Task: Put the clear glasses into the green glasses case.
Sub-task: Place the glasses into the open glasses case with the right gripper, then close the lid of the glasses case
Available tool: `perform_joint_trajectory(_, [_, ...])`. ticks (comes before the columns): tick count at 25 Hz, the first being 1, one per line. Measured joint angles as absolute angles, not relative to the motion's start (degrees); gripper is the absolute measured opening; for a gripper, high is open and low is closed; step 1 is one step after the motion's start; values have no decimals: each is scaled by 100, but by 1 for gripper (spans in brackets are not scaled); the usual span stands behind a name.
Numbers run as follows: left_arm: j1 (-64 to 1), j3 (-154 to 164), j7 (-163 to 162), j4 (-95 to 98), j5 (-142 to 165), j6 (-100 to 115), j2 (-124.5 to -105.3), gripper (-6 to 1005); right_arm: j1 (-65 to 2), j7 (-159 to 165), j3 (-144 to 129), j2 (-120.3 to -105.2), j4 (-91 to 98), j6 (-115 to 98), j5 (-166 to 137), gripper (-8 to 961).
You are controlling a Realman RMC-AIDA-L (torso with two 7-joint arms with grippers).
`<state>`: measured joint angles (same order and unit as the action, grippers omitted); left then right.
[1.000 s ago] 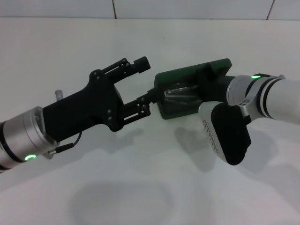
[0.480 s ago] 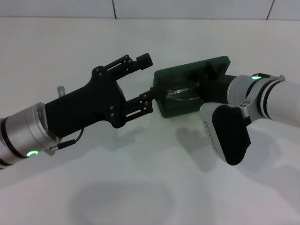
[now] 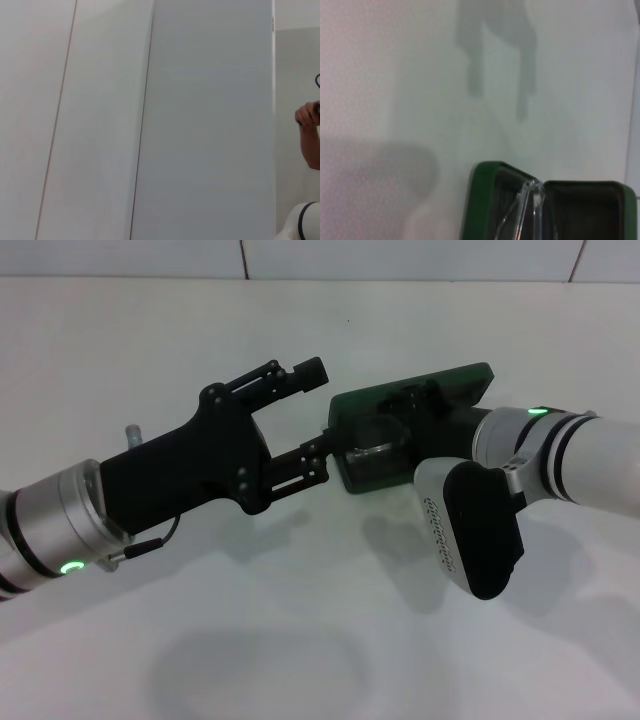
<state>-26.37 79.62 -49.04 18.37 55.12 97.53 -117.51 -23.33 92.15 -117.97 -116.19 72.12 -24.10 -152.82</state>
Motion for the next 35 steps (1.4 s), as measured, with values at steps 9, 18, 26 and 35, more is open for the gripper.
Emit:
perform_joint_trajectory(9, [-2631,7954,-4925,1837,5519,9754,-11732,712,-2323,9237,-11561,-11619,7531,-3016,-14950,466])
perform_joint_trajectory(18, [-2614,7946,-4945,1844,5518,9756,-11732,712,-2223,9233,-11099,-11598,8020,-3966,-14463,464])
perform_joint_trajectory(26, [-2617,7945,-4947,1846,5518,9765,-11741,712,-2171,9069,-10318,-11573,8414,-5081,-13488,463])
perform_joint_trajectory(35, [-2617,7805,-4951,1842,5483,9748,-11738,712,-1678,7681,-8346,-11565,7856,-6394,-10336,461])
